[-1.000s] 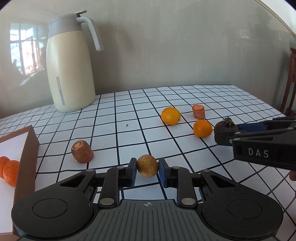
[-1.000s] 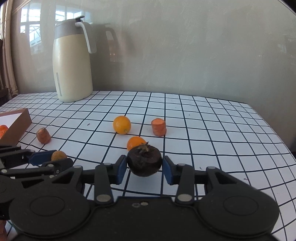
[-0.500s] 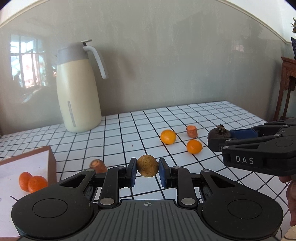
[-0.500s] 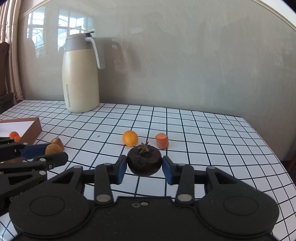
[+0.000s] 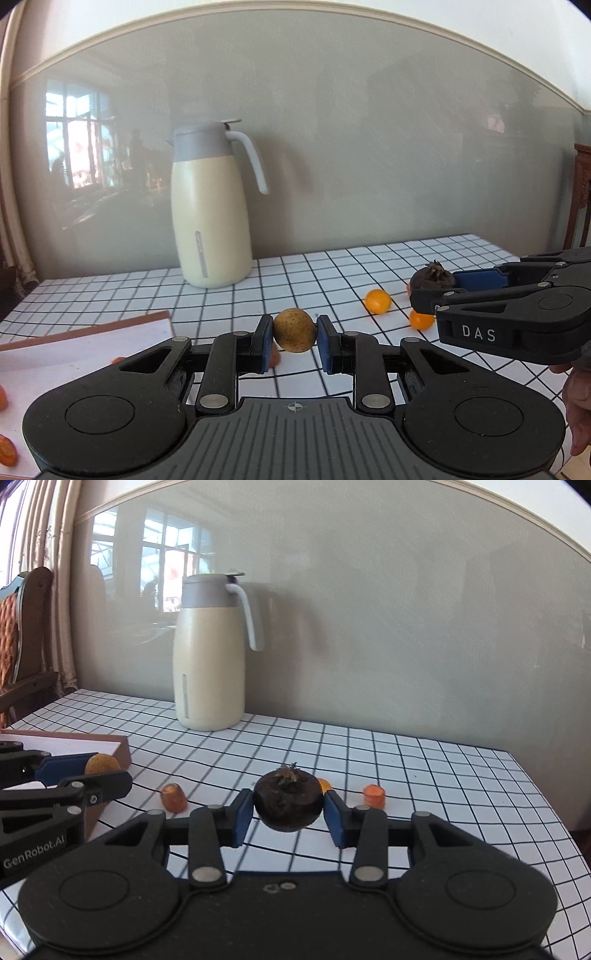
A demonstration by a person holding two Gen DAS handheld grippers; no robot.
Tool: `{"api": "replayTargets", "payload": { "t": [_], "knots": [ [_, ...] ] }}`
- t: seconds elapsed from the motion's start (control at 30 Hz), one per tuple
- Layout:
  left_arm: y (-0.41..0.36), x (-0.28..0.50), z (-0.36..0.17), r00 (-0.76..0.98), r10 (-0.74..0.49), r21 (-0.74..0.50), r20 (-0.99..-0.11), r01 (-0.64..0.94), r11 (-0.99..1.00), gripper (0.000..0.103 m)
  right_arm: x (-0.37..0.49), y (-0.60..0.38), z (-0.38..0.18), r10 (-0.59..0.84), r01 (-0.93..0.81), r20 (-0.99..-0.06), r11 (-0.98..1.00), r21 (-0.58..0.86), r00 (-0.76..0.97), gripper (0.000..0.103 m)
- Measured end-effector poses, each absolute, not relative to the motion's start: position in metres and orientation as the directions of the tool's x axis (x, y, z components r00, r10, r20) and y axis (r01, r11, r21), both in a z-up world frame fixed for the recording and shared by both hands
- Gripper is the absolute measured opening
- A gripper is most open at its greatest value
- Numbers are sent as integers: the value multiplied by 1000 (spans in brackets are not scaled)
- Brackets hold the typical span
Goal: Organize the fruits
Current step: 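Carry the yellow fruit and mangosteen over the white tray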
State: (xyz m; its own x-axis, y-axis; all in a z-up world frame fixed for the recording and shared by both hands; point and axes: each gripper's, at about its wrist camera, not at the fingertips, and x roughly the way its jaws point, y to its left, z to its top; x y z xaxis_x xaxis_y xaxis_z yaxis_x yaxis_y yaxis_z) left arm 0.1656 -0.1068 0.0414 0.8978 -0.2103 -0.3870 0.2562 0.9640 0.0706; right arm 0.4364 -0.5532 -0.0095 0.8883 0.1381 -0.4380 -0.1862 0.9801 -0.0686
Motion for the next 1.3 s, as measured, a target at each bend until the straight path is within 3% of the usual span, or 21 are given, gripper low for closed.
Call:
{"api": "replayTargets", "payload": {
  "t": [1.3],
  "knots": [
    [80, 155, 47, 930, 74, 66, -360, -53, 996, 25, 442, -377, 0, 408, -462, -386, 885, -54, 827, 33]
  ]
}}
